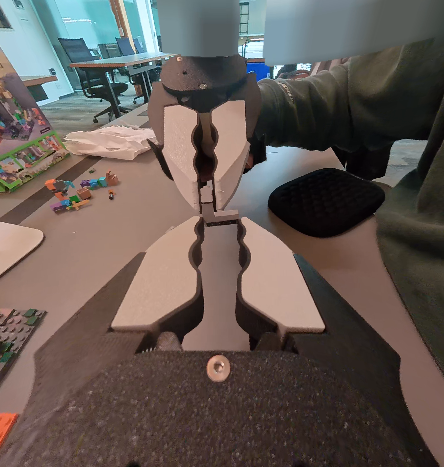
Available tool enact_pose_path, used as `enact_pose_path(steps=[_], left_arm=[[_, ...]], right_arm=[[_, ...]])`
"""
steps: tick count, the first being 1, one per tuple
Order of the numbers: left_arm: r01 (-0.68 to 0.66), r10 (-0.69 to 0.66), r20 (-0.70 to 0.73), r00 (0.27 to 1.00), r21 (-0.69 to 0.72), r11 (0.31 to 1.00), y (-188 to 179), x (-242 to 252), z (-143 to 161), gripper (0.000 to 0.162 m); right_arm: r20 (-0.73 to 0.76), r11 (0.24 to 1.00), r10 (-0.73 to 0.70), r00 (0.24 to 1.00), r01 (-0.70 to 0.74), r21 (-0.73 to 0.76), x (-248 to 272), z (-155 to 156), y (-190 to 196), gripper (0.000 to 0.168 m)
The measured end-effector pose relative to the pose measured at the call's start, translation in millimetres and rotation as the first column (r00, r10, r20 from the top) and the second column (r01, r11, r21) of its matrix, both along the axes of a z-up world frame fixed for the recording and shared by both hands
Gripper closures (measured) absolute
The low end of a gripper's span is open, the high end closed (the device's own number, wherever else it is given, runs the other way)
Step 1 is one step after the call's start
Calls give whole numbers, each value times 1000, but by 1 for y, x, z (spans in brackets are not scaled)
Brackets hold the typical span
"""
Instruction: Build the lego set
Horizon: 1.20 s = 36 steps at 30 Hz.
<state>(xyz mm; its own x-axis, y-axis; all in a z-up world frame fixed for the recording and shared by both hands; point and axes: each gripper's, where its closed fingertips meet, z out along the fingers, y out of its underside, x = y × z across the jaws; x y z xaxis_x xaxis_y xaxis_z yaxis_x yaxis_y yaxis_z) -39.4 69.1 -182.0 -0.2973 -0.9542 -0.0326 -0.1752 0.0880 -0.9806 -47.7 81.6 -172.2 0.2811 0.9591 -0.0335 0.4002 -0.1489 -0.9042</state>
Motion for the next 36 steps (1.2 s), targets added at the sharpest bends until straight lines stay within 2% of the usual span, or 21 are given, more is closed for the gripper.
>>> enact_pose_path(steps=[17, 25, 28, 31, 36], left_arm=[[64, -57, 101, 993, -66, 996, -9, -4, 18, 137], [18, -15, 70, 997, -44, 999, 1, -4, 12, 137], [-7, 10, 73, 997, -43, 999, 8, -5, 12, 137], [-48, 52, 89, 995, -47, 998, 18, -7, 16, 137], [-121, 128, 108, 986, -68, 990, 37, -11, 20, 137]], right_arm=[[149, 998, 38, 988, -46, 53, -2, 16, -10, 158], [127, 997, -58, 990, 51, 55, 15, 16, 1, 158], [196, 995, -102, 975, 99, 24, 29, -1, 2, 157], [309, 989, -137, 941, 147, -9, 34, -36, -4, 158], [417, 990, -119, 901, 138, -18, 12, -85, -17, 158]])
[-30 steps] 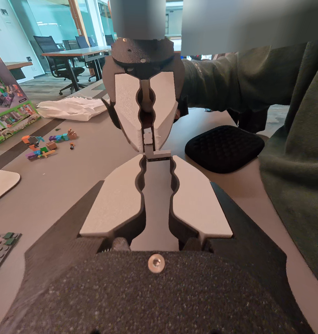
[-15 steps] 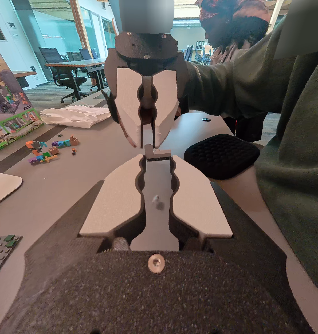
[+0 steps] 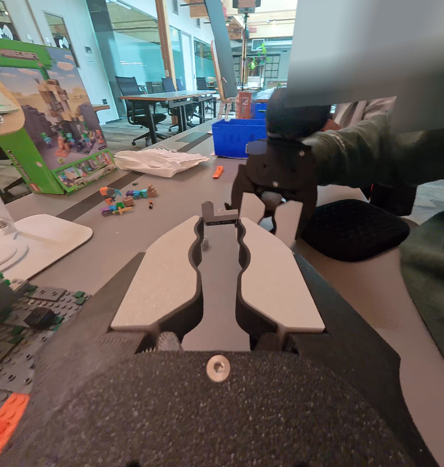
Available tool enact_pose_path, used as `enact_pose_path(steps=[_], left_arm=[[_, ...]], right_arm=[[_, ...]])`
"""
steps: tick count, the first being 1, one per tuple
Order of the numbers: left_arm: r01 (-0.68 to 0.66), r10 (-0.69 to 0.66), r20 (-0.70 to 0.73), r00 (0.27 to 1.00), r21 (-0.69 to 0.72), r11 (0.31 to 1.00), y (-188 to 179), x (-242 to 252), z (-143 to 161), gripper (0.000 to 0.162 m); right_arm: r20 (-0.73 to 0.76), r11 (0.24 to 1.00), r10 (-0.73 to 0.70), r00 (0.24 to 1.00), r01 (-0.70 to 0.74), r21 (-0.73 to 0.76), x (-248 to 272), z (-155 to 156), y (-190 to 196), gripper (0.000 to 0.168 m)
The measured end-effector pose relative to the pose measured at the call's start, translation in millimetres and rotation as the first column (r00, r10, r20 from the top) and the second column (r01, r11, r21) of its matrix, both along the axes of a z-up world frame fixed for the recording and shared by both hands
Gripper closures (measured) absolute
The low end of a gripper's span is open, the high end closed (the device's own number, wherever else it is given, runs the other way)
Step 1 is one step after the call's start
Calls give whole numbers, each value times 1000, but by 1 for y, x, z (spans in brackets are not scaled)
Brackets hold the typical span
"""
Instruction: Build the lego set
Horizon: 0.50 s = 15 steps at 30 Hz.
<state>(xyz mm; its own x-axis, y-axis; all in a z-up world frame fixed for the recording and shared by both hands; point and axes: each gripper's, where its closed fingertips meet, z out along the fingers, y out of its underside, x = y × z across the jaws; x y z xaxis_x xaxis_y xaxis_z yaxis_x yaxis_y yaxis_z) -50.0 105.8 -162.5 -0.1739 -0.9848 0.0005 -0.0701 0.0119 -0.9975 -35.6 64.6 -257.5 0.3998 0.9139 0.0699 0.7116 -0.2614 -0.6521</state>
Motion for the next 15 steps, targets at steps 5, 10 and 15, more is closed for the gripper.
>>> enact_pose_path(steps=[5, 10, 15], left_arm=[[-57, 57, -22, 998, 6, 998, 13, -1, -5, 137], [-101, 101, -28, 994, -1, 995, 24, -4, -7, 137], [-145, 145, -37, 989, 10, 989, 37, -12, -6, 137]], right_arm=[[73, 998, 63, 995, -61, -21, -17, -12, 6, 157], [134, 972, 233, 963, -225, -72, -25, -18, 10, 154], [155, 928, 366, 917, -349, -128, -29, -17, 15, 154]])
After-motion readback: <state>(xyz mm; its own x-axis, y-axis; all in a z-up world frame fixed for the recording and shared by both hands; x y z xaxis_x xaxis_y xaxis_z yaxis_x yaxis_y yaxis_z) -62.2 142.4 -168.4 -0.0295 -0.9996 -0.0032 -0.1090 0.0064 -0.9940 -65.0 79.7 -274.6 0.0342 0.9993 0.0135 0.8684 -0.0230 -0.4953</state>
